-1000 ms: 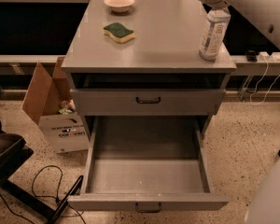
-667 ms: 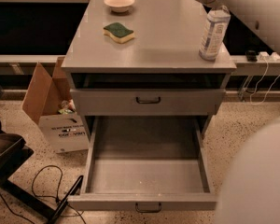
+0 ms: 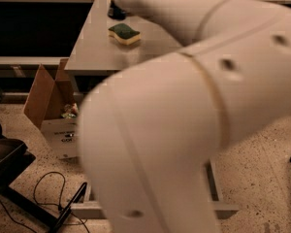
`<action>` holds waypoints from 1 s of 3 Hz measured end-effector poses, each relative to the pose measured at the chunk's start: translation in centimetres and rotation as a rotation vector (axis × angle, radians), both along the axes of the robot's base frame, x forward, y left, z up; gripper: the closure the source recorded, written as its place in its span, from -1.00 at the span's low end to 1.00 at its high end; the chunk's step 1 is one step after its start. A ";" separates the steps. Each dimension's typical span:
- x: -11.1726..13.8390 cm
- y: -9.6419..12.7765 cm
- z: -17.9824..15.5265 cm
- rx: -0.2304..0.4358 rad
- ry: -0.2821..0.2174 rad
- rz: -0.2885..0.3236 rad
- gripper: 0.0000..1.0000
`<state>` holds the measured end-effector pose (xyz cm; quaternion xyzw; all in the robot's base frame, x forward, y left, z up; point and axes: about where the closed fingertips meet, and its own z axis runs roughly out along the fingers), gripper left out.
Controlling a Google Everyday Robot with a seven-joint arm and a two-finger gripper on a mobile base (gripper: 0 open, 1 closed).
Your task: Pick pepsi can from middle drawer and place on counter
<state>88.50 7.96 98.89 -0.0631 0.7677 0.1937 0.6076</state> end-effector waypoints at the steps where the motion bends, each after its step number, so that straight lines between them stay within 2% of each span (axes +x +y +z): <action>1: 2.7 12.2 -7.3 -0.028 0.136 0.013 1.00; 2: 3.3 10.8 -8.4 -0.054 0.136 -0.015 1.00; 3: 3.2 10.8 -8.2 -0.047 0.135 -0.012 1.00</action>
Offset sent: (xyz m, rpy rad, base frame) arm 0.0202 0.0931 -0.0488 0.0002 0.1018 0.0214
